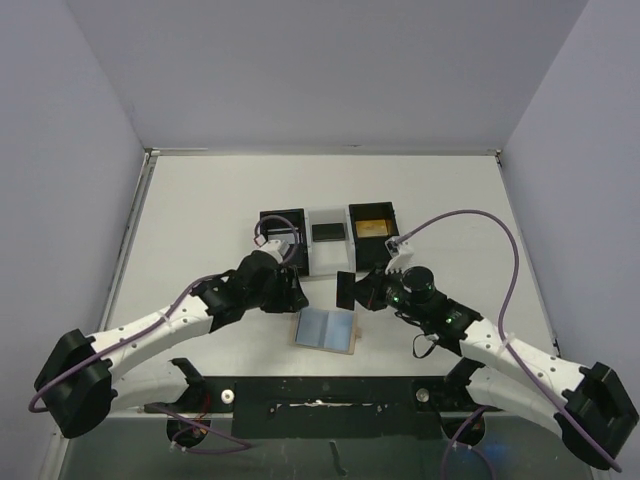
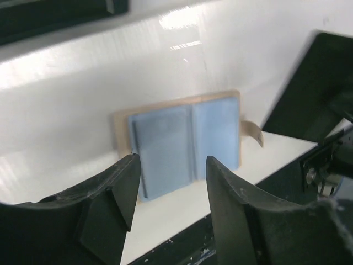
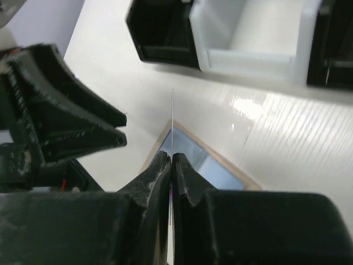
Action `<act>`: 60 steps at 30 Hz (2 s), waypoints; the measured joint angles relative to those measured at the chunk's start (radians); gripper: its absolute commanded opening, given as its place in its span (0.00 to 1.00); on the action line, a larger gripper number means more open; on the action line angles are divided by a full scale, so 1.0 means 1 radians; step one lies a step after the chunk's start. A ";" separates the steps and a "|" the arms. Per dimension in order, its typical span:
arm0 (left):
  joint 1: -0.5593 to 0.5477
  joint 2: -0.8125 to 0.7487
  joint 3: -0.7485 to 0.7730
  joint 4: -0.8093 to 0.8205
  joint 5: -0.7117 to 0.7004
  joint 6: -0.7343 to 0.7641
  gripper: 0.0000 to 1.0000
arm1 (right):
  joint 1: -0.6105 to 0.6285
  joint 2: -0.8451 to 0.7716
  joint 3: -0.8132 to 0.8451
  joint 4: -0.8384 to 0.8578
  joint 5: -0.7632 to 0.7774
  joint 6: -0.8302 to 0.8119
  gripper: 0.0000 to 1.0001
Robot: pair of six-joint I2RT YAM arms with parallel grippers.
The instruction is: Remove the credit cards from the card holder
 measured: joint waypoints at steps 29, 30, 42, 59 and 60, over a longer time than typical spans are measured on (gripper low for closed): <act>0.655 -0.227 0.006 -0.111 0.091 0.329 0.82 | 0.029 0.343 0.428 -0.040 0.219 -1.208 0.00; 0.655 -0.229 0.006 -0.111 0.089 0.330 0.82 | 0.018 0.368 0.446 -0.043 0.203 -1.216 0.00; 0.655 -0.233 0.006 -0.109 0.064 0.331 0.82 | -0.047 0.626 0.604 -0.069 0.077 -1.289 0.02; 0.655 -0.233 0.006 -0.109 0.045 0.331 0.82 | -0.053 0.896 0.819 -0.121 0.131 -1.530 0.05; 0.655 -0.233 0.006 -0.109 0.044 0.331 0.82 | -0.053 0.911 0.828 -0.128 0.140 -1.545 0.05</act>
